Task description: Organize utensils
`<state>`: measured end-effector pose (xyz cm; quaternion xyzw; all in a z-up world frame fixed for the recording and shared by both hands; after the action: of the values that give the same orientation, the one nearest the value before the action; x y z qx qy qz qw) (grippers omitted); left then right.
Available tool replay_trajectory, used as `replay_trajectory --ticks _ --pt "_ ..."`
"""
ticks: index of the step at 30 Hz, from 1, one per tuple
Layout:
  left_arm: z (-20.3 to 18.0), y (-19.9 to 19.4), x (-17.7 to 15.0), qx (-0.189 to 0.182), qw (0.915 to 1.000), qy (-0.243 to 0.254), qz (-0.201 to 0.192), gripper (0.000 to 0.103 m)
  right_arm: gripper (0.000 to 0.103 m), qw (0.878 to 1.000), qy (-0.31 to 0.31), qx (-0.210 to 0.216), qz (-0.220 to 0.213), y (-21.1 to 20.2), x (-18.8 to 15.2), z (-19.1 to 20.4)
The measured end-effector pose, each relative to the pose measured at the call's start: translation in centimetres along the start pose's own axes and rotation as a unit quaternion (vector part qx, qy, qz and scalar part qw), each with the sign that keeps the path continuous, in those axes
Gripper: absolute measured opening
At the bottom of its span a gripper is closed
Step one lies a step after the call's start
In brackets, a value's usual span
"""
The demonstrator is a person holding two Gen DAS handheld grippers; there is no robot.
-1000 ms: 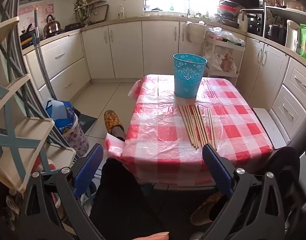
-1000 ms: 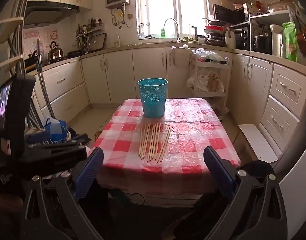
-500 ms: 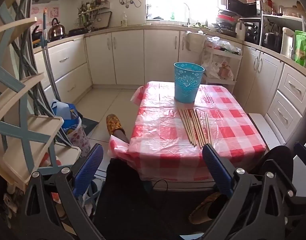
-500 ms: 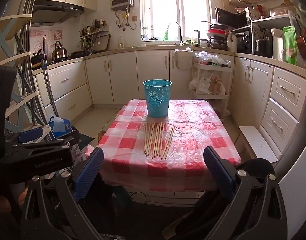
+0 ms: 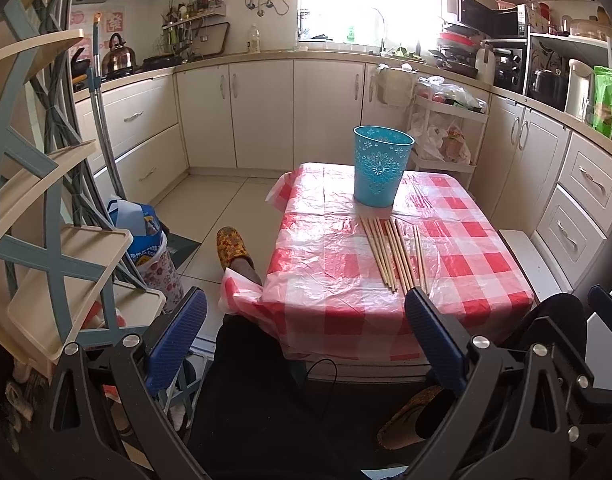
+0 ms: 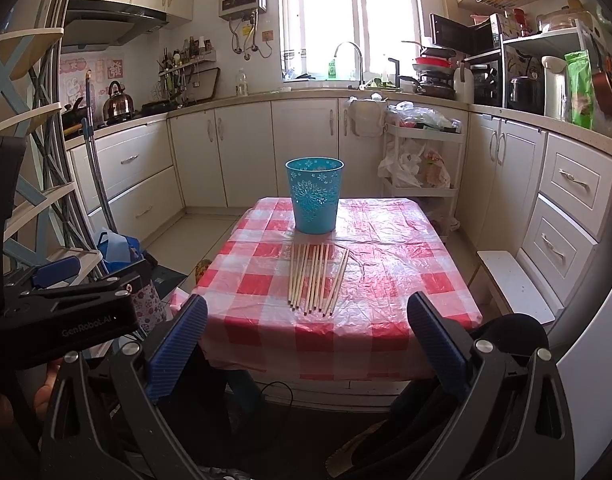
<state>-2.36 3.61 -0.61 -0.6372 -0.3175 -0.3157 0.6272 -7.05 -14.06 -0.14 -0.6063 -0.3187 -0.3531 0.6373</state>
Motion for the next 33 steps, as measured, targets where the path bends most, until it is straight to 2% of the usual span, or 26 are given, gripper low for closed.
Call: replay_trajectory --ticks 11,33 --pt "0.02 0.01 -0.08 0.011 0.9999 0.003 -0.001 0.095 0.096 1.0 0.0 -0.001 0.001 -0.03 0.05 -0.16" --pt "-0.23 0.19 -0.38 0.009 1.0 0.002 0.004 0.095 0.096 1.0 -0.002 -0.002 -0.001 0.06 -0.04 0.07"
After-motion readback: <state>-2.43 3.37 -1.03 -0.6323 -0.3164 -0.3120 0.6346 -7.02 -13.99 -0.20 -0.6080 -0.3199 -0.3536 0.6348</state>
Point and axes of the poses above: each gripper's, at about its wrist camera, not at the fingertips, and y roughly the way its jaws point, z to its left, x to its top, the point moved 6 cm from there along y, roughly the way its jaws point
